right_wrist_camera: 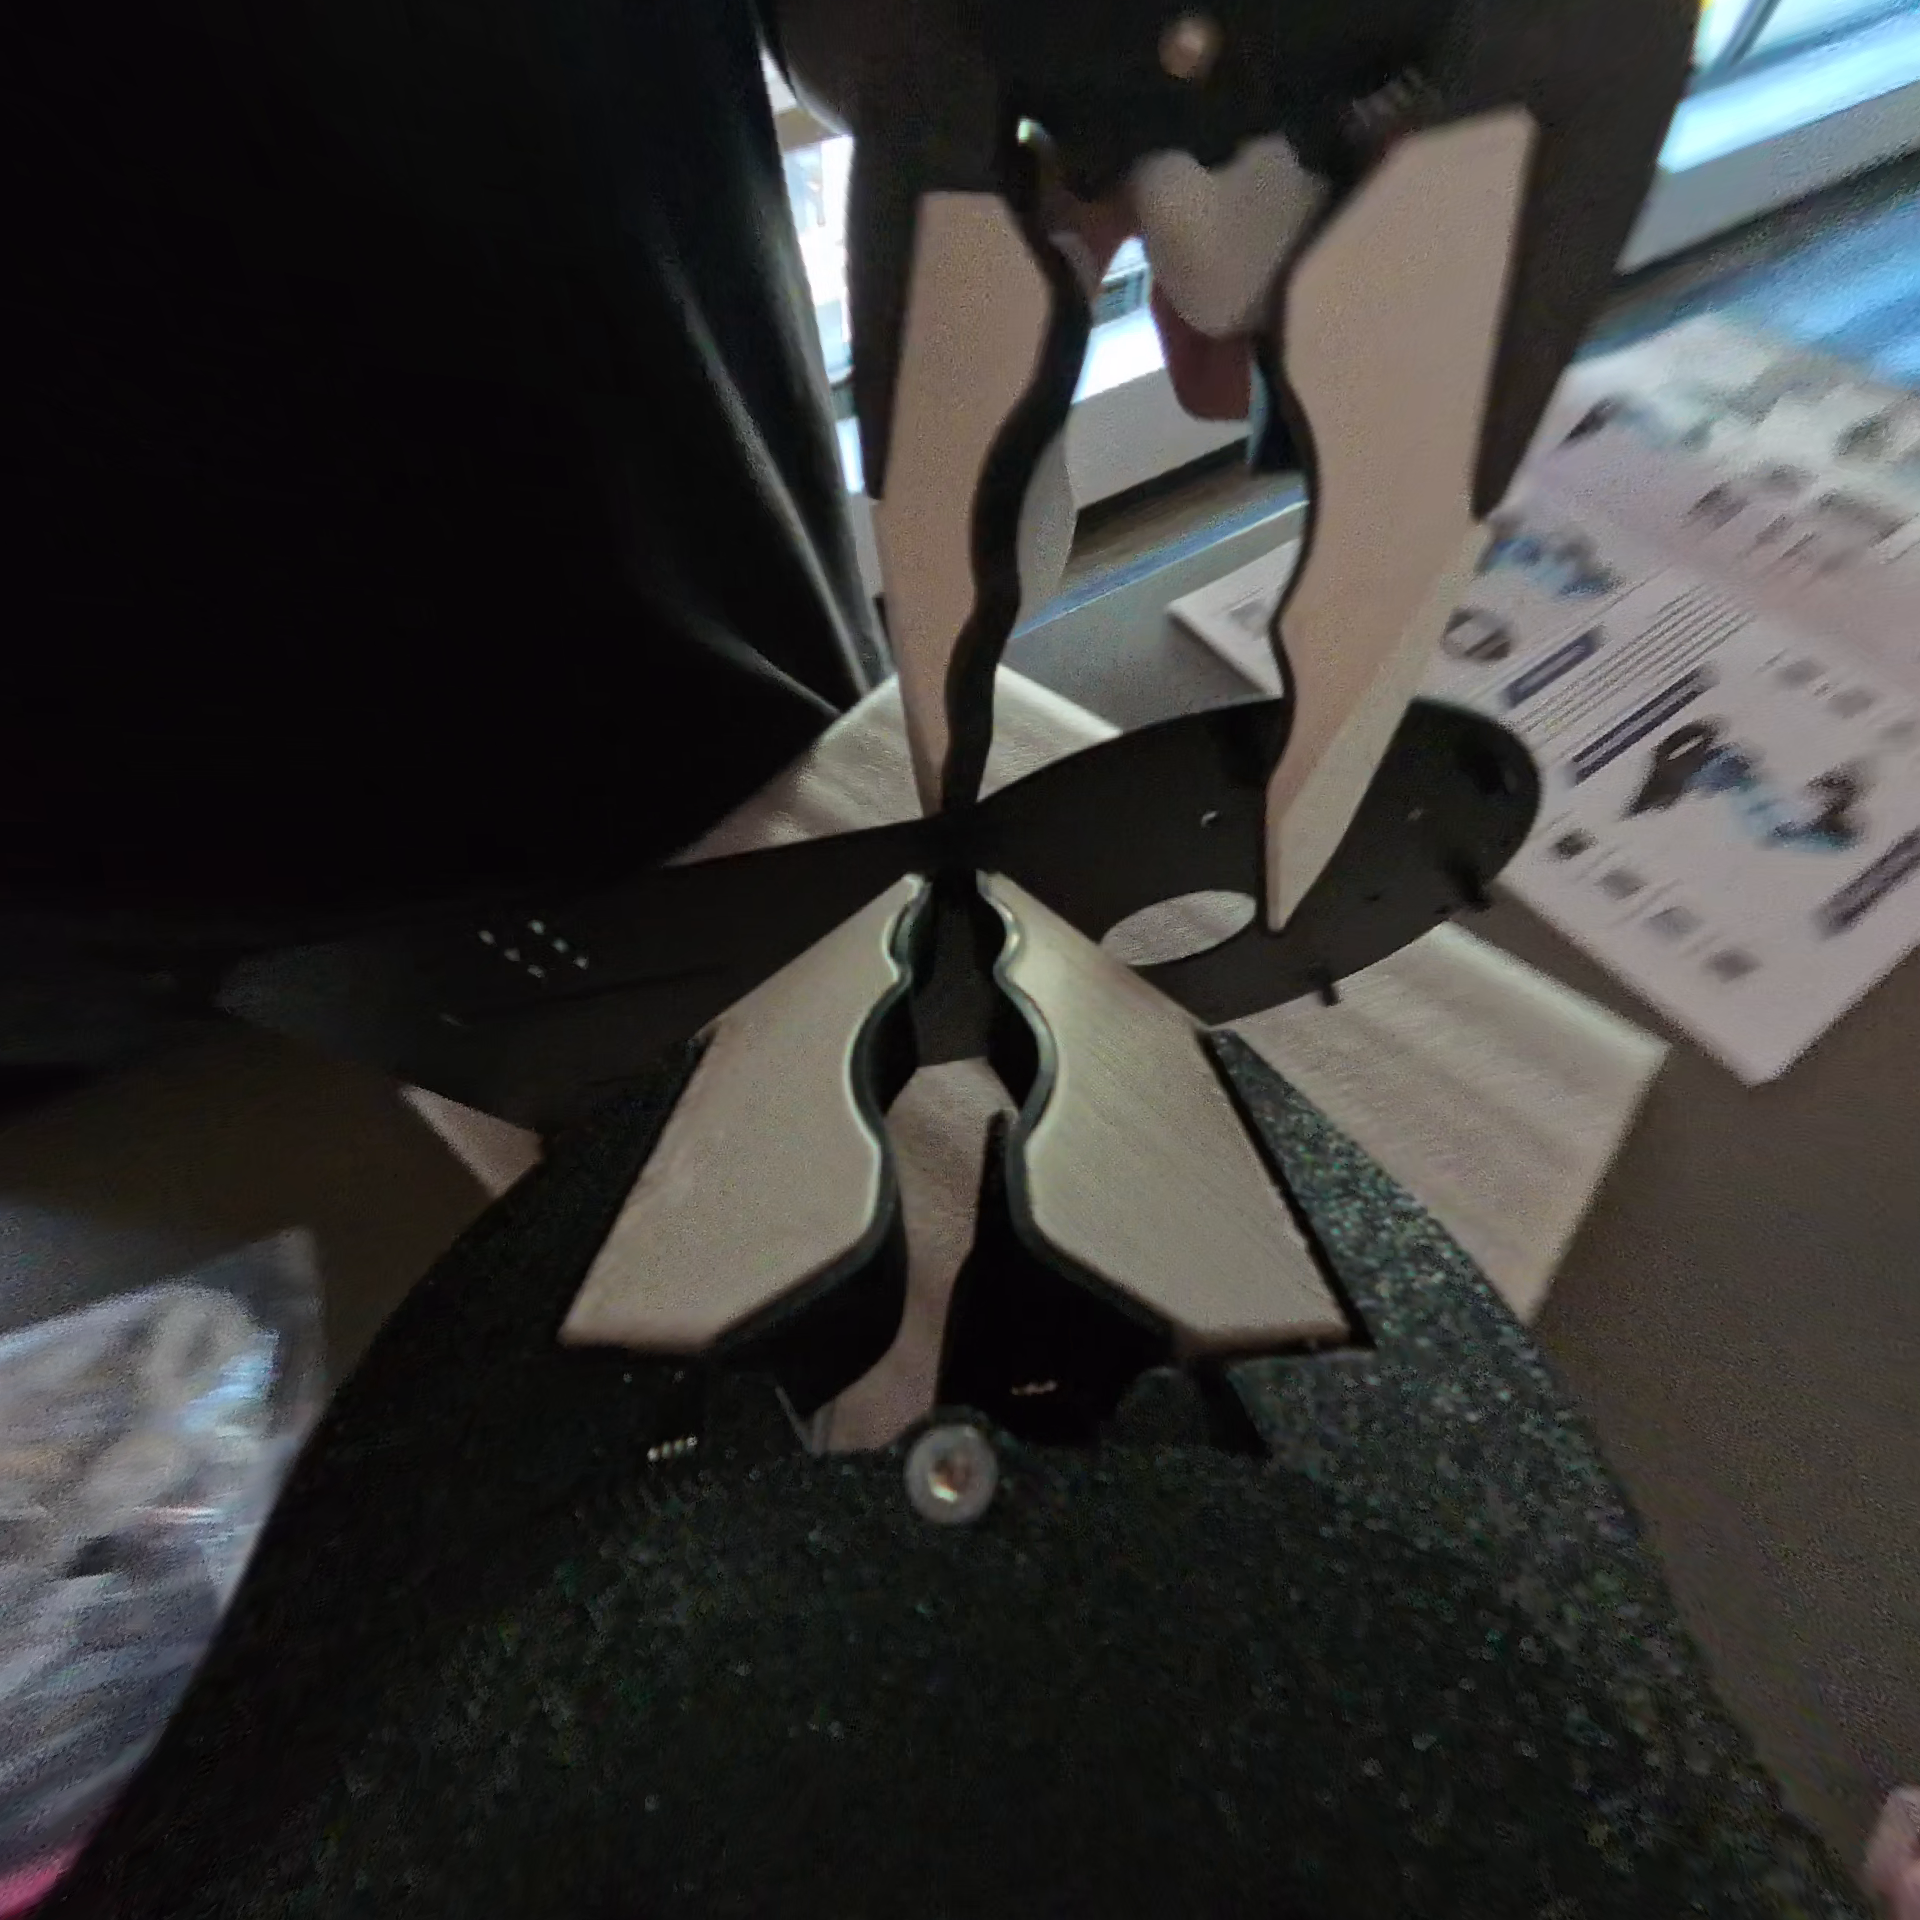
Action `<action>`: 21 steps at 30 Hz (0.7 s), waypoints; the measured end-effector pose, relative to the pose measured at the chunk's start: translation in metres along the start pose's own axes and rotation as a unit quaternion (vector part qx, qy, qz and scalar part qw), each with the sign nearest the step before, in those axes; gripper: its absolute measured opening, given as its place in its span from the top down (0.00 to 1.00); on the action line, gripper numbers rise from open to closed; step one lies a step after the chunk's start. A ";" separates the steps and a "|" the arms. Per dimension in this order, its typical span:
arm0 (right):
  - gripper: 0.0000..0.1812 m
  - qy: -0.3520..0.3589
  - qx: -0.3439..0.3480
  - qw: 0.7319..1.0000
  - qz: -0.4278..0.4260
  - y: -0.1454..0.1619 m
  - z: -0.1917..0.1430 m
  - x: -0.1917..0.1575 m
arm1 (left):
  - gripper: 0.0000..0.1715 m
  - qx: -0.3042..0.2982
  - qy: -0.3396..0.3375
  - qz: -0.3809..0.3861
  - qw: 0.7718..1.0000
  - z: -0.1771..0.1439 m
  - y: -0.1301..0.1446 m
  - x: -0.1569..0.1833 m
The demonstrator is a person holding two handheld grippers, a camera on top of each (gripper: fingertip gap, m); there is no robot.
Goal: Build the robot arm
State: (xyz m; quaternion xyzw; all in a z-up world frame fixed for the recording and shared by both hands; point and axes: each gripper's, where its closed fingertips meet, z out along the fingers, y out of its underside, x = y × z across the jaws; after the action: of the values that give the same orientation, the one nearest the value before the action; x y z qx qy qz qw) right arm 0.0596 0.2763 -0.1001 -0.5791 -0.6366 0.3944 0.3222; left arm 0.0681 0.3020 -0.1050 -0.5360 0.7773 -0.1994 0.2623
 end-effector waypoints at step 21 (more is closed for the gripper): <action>0.96 -0.165 0.106 0.836 0.512 0.001 -0.001 0.001 | 0.65 0.002 0.000 -0.001 1.000 0.000 0.000 0.000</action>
State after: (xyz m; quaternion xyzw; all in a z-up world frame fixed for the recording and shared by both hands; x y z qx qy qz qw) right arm 0.0602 0.2776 -0.1006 -0.7110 -0.2474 0.6578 0.0235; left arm 0.0681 0.3020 -0.1048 -0.5363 0.7763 -0.2010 0.2634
